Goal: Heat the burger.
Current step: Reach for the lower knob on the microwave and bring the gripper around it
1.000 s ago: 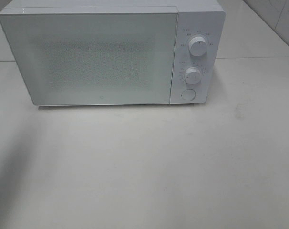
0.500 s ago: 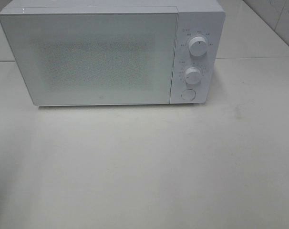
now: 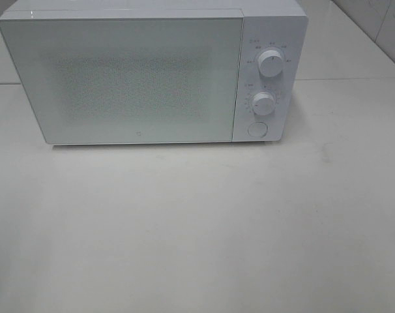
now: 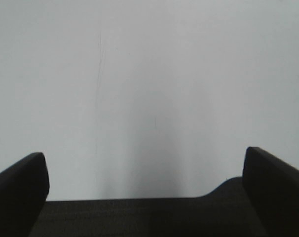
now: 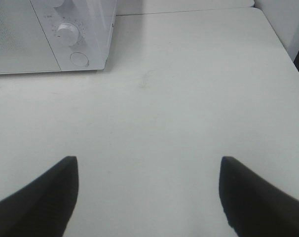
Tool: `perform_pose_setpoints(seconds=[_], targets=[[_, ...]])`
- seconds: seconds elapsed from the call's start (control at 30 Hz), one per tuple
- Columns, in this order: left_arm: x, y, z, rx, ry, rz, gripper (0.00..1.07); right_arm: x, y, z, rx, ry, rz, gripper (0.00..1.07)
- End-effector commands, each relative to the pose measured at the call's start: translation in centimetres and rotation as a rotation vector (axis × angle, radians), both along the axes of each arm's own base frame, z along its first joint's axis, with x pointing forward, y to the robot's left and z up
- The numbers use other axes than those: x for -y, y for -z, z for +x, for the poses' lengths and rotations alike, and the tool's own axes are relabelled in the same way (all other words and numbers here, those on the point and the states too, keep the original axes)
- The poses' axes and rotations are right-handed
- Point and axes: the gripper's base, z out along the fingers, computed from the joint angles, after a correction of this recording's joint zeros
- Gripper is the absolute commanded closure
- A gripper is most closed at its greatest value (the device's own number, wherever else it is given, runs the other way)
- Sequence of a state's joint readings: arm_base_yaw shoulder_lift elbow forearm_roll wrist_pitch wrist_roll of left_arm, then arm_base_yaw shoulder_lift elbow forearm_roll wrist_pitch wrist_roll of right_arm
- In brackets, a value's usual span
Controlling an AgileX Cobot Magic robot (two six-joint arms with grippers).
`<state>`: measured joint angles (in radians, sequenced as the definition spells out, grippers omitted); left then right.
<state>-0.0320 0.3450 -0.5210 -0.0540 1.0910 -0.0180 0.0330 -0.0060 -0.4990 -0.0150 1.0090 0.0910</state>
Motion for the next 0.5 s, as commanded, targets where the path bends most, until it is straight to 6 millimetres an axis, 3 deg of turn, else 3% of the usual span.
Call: perform_pose_setpoints(seconds=[0.03, 0.5], targets=[[-0.1, -0.3, -0.8, 0.079, -0.003, 0.006, 0.07, 0.0, 0.0, -0.3, 0.037, -0.003, -0.008, 0.32], [0.1, -0.7, -4.4, 0.308, 0.009, -0.032, 0.07, 0.0, 0.0, -0.3, 0.037, -0.003, -0.008, 0.32]])
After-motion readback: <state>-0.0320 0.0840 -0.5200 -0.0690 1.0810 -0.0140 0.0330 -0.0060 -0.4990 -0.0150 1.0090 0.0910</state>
